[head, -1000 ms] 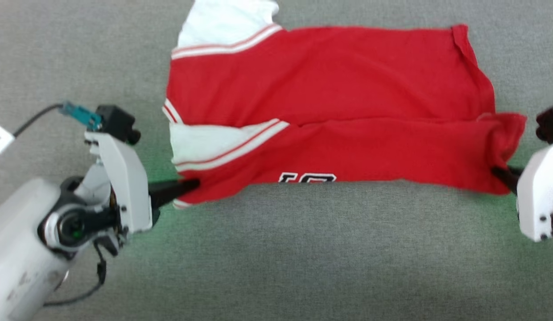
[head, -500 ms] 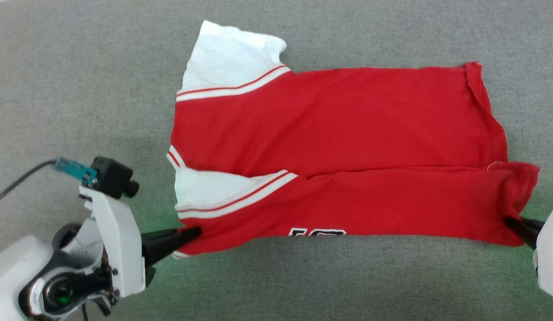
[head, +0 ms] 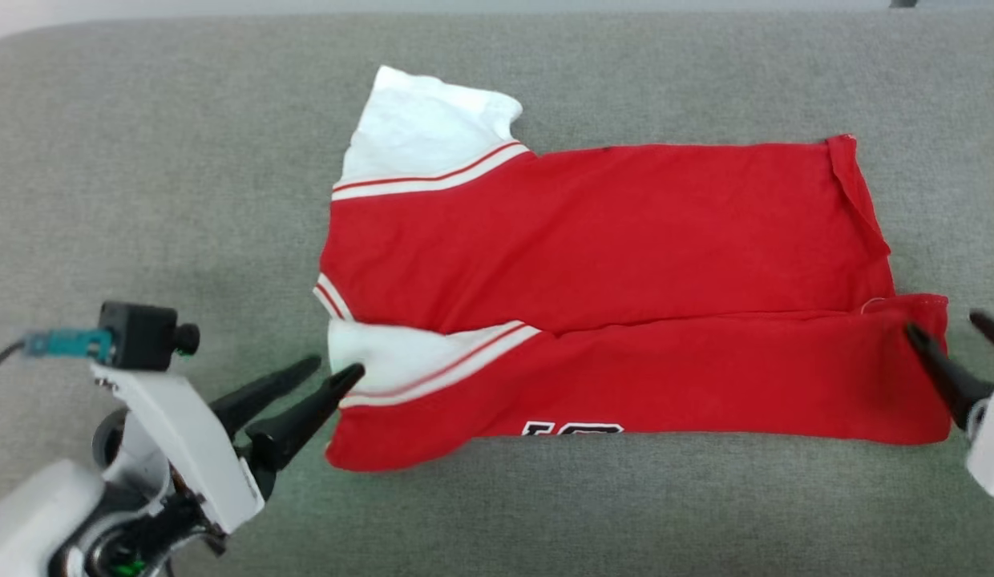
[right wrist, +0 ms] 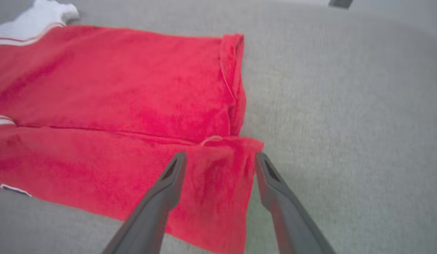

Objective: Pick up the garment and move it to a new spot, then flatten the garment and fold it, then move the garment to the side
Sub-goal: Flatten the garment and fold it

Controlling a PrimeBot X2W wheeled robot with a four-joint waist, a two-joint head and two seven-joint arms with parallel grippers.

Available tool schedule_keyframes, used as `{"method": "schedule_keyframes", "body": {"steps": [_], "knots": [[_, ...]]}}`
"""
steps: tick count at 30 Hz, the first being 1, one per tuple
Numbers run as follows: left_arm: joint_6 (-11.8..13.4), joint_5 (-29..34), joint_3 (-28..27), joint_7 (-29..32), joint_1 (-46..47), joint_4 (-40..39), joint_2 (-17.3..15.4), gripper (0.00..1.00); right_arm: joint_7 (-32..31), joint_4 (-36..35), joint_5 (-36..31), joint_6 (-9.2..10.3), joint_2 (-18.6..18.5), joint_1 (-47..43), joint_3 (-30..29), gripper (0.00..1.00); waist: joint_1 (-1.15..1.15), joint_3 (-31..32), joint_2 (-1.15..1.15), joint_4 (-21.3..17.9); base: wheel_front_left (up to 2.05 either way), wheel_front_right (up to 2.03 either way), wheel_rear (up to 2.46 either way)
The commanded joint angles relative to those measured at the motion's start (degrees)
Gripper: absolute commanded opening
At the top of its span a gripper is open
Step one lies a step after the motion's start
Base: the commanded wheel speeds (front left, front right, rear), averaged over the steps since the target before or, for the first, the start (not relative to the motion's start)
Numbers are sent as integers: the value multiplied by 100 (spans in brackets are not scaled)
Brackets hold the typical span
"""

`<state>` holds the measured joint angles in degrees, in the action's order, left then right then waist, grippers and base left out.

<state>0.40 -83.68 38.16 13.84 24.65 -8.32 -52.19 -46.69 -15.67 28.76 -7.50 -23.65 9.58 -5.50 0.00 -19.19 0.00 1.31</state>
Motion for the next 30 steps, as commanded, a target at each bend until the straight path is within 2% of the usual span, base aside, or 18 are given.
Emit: {"method": "schedule_keyframes", "body": {"steps": [1, 4, 8, 13, 17, 20, 24, 30], "knots": [[-155, 275, -70, -412, -121, 4, 79, 100, 302, 32, -167, 1, 133, 136, 19, 100, 0, 59, 0, 66, 0, 0, 0], [-228, 578, -181, -1203, -315, 256, 363, 100, 982, 164, -390, 3, 325, 277, 211, 100, 0, 65, 0, 153, 0, 0, 0], [-176, 1046, -284, -2186, -387, 772, 820, 100, 2027, 494, -747, 3, 536, 447, 505, 100, 0, 23, 0, 277, 0, 0, 0], [-231, 1556, -479, -2794, -144, 1405, 1299, 100, 3388, 966, -1159, 3, 899, 613, 481, 100, 0, -49, 0, 355, 0, 0, 0], [-359, 1922, -755, -2879, 282, 1864, 1472, 100, 4308, 1214, -1419, 3, 1201, 754, 437, 100, 0, -128, 0, 224, 0, 0, 0], [-376, 2225, -862, -2866, 788, 2180, 1383, 100, 4763, 1385, -1524, 3, 1350, 924, 555, 100, 0, -231, 0, -34, 0, 0, 0], [-419, 2486, -850, -2478, 1821, 2719, 1261, 100, 5165, 1552, -1611, 3, 1599, 1247, 544, 100, 0, -424, 0, -420, 0, 0, 0], [-643, 2803, -599, -1575, 3507, 3661, 1170, 100, 5507, 1526, -1603, 3, 1877, 1411, 511, 100, 0, -844, 0, -1004, 0, 0, 0]]}}
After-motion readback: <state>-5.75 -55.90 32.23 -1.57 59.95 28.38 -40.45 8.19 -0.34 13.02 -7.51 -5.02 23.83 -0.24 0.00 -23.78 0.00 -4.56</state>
